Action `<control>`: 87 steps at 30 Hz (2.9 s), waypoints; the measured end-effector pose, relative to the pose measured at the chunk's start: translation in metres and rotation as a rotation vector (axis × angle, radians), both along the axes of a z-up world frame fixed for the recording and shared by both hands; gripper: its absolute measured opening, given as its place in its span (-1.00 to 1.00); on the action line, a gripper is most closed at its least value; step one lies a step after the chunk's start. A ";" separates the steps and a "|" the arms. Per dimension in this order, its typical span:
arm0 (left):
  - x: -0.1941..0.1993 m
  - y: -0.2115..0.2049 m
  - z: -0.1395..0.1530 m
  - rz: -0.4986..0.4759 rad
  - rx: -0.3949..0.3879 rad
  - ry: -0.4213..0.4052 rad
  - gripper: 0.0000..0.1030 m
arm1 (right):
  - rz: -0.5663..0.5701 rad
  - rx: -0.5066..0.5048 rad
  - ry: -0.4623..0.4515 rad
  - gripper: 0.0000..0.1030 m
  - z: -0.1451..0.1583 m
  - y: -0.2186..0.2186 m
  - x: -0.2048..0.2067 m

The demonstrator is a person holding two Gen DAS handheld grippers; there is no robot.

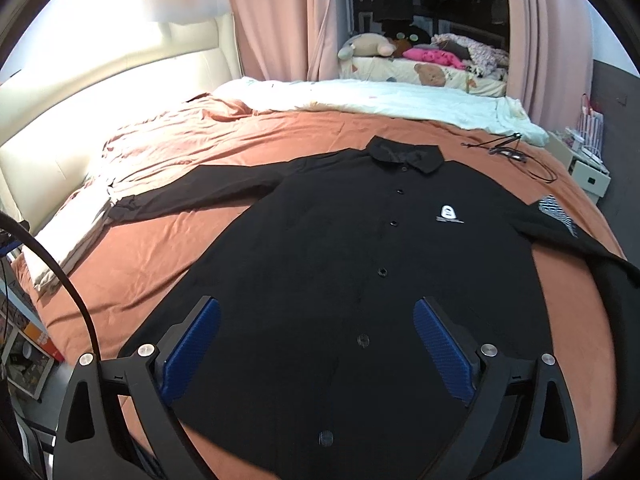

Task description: Fold large clothes

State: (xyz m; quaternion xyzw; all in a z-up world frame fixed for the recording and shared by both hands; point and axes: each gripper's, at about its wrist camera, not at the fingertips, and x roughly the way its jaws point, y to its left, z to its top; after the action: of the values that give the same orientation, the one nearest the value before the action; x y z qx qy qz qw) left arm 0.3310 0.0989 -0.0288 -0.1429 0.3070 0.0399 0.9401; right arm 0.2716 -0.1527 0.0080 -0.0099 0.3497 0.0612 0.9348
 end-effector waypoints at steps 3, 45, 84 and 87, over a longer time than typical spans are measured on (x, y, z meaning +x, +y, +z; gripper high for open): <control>0.030 0.009 -0.008 0.018 -0.022 0.025 0.44 | 0.005 0.005 0.033 0.72 0.000 -0.002 0.030; 0.249 0.070 -0.104 0.225 0.030 0.243 -0.97 | 0.069 0.157 0.271 -0.54 -0.088 0.063 0.361; 0.320 -0.306 0.162 -0.530 0.108 -0.170 -0.97 | -0.231 0.254 0.181 0.40 -0.028 -0.176 0.207; 0.323 -0.339 0.151 -0.595 0.102 -0.154 -0.97 | -0.271 0.275 0.185 0.40 -0.031 -0.201 0.193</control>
State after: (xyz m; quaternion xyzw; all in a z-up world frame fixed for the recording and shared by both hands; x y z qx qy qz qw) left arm 0.6537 -0.2400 0.1219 -0.0018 0.2609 -0.2326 0.9369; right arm 0.4648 -0.3542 -0.0233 0.1707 0.4204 -0.0175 0.8909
